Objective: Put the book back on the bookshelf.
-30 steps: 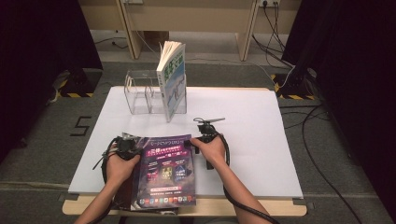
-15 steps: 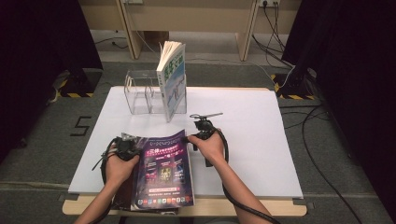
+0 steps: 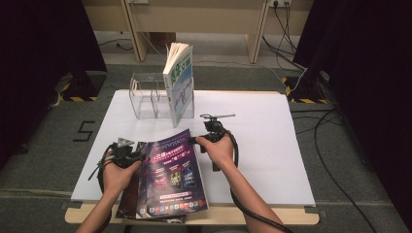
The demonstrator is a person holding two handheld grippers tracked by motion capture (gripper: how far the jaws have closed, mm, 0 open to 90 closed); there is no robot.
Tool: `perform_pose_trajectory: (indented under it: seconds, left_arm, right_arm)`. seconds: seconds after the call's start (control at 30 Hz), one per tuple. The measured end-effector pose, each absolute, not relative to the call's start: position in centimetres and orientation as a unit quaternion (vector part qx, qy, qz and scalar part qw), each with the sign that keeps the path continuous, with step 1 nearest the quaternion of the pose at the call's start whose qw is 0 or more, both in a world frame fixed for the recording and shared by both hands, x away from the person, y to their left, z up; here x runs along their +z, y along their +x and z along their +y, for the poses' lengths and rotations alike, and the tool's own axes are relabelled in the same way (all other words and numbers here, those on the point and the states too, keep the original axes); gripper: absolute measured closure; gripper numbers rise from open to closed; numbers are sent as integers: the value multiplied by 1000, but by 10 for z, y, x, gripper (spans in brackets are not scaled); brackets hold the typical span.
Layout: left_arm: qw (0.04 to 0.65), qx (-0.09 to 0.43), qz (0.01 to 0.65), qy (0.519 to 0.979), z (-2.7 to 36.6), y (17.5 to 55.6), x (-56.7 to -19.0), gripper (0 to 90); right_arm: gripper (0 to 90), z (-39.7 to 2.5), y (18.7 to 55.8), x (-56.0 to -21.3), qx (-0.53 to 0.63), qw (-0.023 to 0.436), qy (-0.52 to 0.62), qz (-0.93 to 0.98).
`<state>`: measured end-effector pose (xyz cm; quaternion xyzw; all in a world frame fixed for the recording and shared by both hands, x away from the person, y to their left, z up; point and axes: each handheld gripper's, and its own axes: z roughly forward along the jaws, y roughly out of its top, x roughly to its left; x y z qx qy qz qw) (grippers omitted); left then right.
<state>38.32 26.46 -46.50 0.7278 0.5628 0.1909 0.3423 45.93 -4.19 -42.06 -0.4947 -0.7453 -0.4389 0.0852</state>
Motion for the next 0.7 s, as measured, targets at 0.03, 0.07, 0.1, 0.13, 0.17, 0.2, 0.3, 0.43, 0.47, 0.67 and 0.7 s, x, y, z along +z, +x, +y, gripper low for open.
perform_pose_trajectory:
  seconds: [0.03, 0.07, 0.1, 0.13, 0.17, 0.2, 0.3, 0.43, 0.47, 0.67, 0.7]
  left_arm:
    - [342, 192, 564, 727, 266, 382, -465, 642]
    - [343, 193, 565, 726, 268, 381, -464, 638]
    - [348, 191, 566, 723, 269, 379, -463, 638]
    - [351, 191, 567, 721, 270, 379, -463, 636]
    - [355, 192, 568, 717, 271, 377, -462, 635]
    - [358, 192, 568, 716, 272, 377, -461, 632]
    - [368, 188, 573, 708, 273, 375, -458, 610]
    - [381, 190, 575, 698, 275, 372, -453, 585]
    - [381, 192, 574, 699, 275, 372, -453, 573]
    - [394, 199, 574, 690, 276, 368, -448, 494]
    - [396, 199, 574, 689, 276, 368, -447, 489]
  right_arm:
    - [832, -41, 459, -419, -439, 77, -493, -747]
    - [832, -41, 457, -415, -439, 66, -489, -751]
    - [833, -41, 457, -413, -439, 61, -486, -753]
    - [833, -41, 456, -410, -443, 53, -482, -754]
    - [833, -41, 454, -408, -443, 49, -481, -755]
    - [833, -40, 453, -404, -443, 38, -477, -758]
    - [833, -38, 449, -397, -448, 20, -466, -763]
    - [834, -36, 445, -386, -458, -4, -452, -765]
    - [834, -35, 443, -383, -460, -13, -448, -767]
    - [834, -33, 438, -368, -477, -40, -435, -763]
    - [834, -32, 437, -367, -478, -43, -433, -763]
